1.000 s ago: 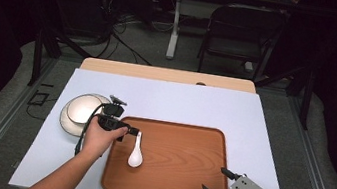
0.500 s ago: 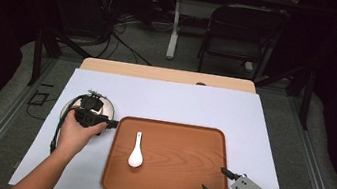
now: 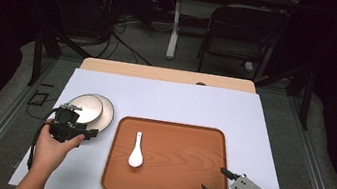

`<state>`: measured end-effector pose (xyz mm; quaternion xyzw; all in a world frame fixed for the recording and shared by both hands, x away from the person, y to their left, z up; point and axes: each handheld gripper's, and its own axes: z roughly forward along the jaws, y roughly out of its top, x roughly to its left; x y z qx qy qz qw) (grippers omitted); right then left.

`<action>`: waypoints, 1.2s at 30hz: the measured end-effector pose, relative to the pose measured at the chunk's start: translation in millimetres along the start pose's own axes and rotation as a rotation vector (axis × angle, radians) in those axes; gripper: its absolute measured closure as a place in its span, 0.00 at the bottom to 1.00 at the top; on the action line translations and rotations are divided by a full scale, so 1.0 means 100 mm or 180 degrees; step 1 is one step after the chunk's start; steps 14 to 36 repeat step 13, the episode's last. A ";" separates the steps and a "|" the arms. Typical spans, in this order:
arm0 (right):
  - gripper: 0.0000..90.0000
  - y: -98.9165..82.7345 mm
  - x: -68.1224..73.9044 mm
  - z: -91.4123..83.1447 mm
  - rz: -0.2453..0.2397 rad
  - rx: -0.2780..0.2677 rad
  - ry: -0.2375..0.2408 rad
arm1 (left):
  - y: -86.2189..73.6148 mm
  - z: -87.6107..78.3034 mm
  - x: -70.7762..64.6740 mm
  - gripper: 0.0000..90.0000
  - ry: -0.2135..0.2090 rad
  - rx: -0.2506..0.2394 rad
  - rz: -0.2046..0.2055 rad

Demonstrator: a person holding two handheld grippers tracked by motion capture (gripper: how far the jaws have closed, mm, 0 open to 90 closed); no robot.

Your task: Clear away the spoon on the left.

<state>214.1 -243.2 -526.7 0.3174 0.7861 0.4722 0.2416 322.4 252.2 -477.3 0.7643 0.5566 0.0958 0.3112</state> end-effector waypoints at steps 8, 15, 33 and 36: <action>0.23 0.00 0.00 0.01 -0.0005 0.0017 -0.0004 | -0.28 0.02 0.06 0.53 -0.0154 -0.0125 -0.0126; 0.23 0.00 0.00 0.01 0.0001 0.0011 -0.0009 | -0.42 0.03 0.06 0.53 -0.0253 -0.0161 -0.0209; 0.23 0.00 0.00 0.01 0.0001 0.0011 -0.0009 | -0.42 0.03 0.06 0.53 -0.0253 -0.0161 -0.0209; 0.23 0.00 0.00 0.01 0.0001 0.0011 -0.0009 | -0.42 0.03 0.06 0.53 -0.0253 -0.0161 -0.0209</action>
